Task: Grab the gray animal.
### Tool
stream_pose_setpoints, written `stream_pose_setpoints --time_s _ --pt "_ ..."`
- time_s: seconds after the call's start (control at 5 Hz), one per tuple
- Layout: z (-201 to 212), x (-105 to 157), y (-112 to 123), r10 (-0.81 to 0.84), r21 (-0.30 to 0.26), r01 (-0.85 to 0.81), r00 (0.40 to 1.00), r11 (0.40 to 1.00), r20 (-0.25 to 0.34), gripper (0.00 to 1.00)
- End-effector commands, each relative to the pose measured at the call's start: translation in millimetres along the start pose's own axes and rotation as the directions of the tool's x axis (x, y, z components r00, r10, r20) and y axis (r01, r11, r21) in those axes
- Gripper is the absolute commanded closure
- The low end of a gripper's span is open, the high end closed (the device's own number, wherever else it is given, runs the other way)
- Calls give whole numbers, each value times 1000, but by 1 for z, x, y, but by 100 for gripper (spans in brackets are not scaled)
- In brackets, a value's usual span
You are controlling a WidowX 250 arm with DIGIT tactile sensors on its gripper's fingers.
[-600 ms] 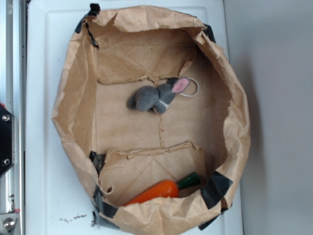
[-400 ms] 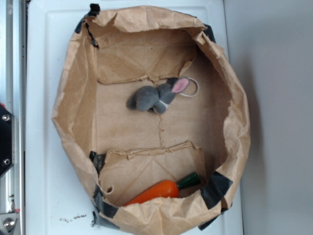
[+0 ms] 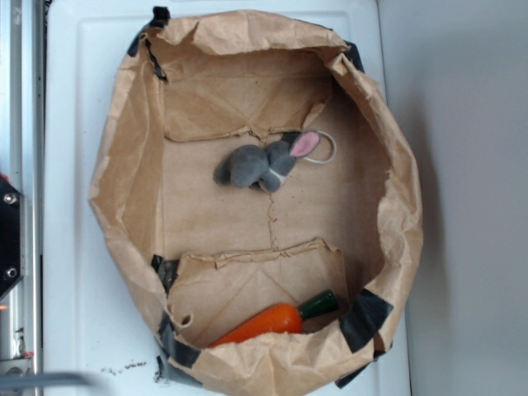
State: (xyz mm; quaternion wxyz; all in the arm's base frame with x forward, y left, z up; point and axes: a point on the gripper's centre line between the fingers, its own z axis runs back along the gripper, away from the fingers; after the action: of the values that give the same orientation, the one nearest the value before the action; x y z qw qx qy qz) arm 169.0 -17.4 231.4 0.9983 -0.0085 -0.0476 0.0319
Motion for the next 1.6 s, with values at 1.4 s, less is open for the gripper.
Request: stream_pose_setpoints --time_s 1.4 --pt "-188 144 36 88 160 -70 990 985 -112 0"
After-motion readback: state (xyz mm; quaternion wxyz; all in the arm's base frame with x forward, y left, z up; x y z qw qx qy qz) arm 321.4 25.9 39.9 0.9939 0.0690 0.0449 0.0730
